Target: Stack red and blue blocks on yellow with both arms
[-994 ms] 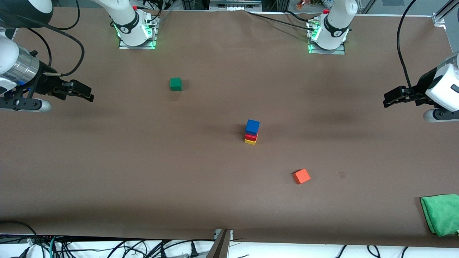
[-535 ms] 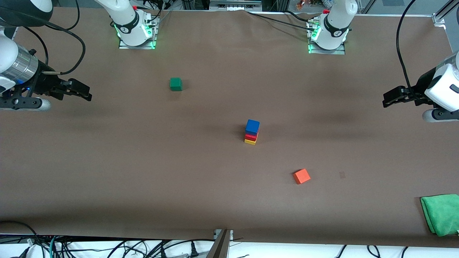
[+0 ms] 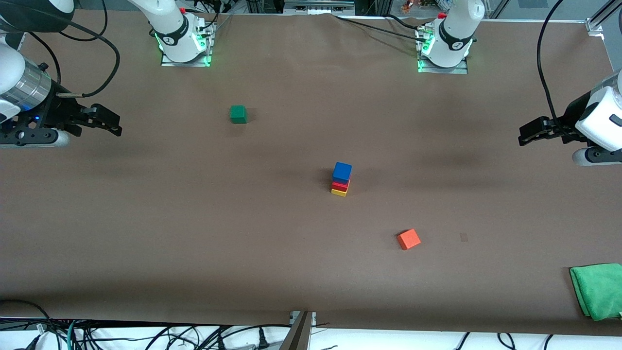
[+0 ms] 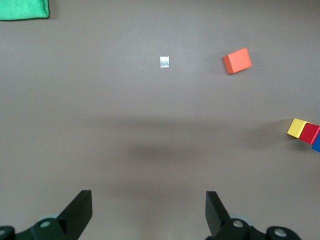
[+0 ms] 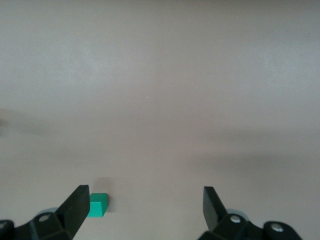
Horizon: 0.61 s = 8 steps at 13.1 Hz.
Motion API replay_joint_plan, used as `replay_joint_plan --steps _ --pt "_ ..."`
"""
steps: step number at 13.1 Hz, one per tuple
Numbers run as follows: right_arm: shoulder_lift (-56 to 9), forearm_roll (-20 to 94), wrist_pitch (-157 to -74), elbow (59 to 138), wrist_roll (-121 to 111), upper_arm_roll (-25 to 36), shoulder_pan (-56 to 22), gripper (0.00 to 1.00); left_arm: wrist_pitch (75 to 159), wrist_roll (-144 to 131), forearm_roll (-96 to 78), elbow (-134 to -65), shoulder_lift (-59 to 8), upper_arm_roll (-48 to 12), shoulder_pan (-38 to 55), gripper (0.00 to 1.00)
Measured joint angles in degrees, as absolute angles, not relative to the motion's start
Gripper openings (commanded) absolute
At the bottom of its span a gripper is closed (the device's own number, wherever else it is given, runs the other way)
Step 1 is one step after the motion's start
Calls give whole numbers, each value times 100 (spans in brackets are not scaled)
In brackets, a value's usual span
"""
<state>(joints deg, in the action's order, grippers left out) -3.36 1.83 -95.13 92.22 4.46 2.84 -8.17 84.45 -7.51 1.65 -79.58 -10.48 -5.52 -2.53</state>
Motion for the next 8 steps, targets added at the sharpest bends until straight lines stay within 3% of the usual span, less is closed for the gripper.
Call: replay_joint_plan --steps 8 --pt "-336 181 -9538 9169 416 233 -834 100 8445 -751 165 -7958 -1048 -544 -262 100"
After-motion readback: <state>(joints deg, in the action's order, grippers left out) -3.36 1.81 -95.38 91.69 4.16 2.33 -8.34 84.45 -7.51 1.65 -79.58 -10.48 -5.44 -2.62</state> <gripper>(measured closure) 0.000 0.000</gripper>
